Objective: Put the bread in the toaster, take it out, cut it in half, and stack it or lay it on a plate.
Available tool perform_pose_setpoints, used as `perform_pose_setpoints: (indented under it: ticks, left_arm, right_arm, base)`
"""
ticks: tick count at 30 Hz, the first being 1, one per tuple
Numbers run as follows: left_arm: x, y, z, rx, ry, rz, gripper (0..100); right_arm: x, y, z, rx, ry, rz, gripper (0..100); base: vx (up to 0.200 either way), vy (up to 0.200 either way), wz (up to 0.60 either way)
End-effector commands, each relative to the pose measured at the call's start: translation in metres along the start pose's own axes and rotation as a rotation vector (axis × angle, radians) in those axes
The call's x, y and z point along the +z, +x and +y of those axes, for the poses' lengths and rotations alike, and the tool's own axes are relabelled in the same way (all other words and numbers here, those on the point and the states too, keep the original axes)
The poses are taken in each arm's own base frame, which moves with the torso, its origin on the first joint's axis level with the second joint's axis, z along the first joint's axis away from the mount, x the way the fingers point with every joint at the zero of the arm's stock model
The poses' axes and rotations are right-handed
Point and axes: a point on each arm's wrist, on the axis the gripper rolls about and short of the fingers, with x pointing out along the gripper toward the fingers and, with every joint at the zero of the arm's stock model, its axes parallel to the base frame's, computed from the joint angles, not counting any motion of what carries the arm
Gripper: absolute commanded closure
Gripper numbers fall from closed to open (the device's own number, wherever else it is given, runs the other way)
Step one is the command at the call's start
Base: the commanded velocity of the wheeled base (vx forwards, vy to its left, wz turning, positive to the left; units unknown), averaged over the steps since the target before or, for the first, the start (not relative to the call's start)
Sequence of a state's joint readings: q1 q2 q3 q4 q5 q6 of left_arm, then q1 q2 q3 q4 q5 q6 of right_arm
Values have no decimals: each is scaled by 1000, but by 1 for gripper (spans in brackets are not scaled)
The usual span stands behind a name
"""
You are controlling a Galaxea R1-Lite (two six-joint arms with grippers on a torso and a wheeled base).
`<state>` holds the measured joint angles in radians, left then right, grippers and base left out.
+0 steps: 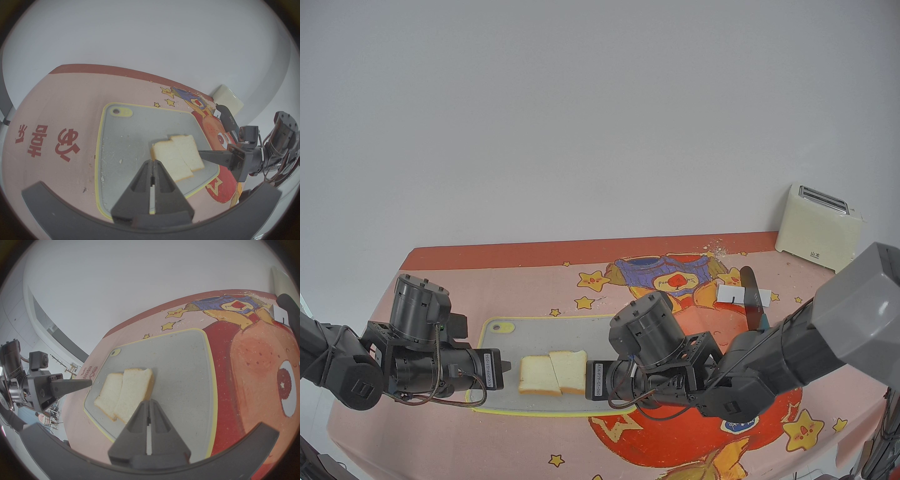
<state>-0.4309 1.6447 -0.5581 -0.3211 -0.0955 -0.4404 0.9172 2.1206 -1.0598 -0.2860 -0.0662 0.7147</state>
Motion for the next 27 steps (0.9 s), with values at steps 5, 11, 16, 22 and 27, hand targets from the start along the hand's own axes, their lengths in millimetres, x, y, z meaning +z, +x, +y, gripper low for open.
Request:
perform_pose_setpoints:
  ticks: [5,11,16,22,27]
  left_arm:
    - [-7,14,5,29,-3,61,100]
    - [-6,17,4,27,-1,62,100]
    - [-5,21,1,20,5,69,100]
    - [-3,25,-5,5,17,69,100]
    - [-4,25,-8,-3,23,72,100]
  right_arm:
    - [-2,3,-1,-6,0,7,100]
    - [-2,3,-1,-6,0,7,100]
    - [-3,3,0,-4,-4,10,100]
    - [-3,3,0,-3,-5,11,100]
    - [-4,3,0,-4,-5,12,100]
  base:
    - [0,0,0]
    - [0,0,0]
    - [0,0,0]
    - [0,0,0]
    - [0,0,0]
